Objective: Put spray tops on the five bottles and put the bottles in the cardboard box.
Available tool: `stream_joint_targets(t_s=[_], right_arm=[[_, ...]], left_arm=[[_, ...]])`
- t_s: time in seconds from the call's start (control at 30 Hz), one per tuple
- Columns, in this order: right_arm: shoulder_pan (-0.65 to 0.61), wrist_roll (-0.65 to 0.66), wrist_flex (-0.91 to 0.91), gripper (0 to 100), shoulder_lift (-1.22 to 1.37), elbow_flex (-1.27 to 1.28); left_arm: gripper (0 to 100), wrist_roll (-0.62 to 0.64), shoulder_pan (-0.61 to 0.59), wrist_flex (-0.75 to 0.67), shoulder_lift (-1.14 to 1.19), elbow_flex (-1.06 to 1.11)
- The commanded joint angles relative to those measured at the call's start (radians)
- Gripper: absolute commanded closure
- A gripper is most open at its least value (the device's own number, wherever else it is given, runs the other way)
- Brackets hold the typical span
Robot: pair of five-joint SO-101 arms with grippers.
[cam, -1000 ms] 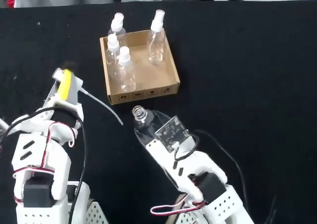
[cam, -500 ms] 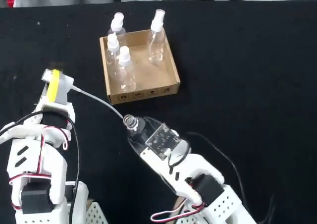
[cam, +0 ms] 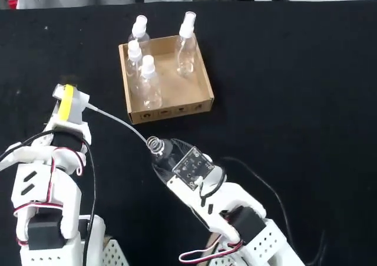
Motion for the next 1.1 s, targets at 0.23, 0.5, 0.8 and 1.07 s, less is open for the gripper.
stream_joint_targets(t_s=[0.23,0.5,0.8,1.07], right_arm=[[-0.021,0.002,-0.009,98.8,-0.105,-0.005],[-0.021,0.002,-0.011,98.8,-0.105,-0.005],[-0.014,-0.051,-0.037,98.8,-0.107,-0.004],[-0.012,-0.054,-0.038,98.8,-0.107,-0.004]], left_arm=[[97,0.000,0.082,-0.169,-0.009,0.088],[97,-0.041,0.094,-0.186,-0.009,0.114],[97,-0.117,0.203,-0.117,-0.009,0.113],[97,-0.227,0.252,-0.121,-0.011,0.162]])
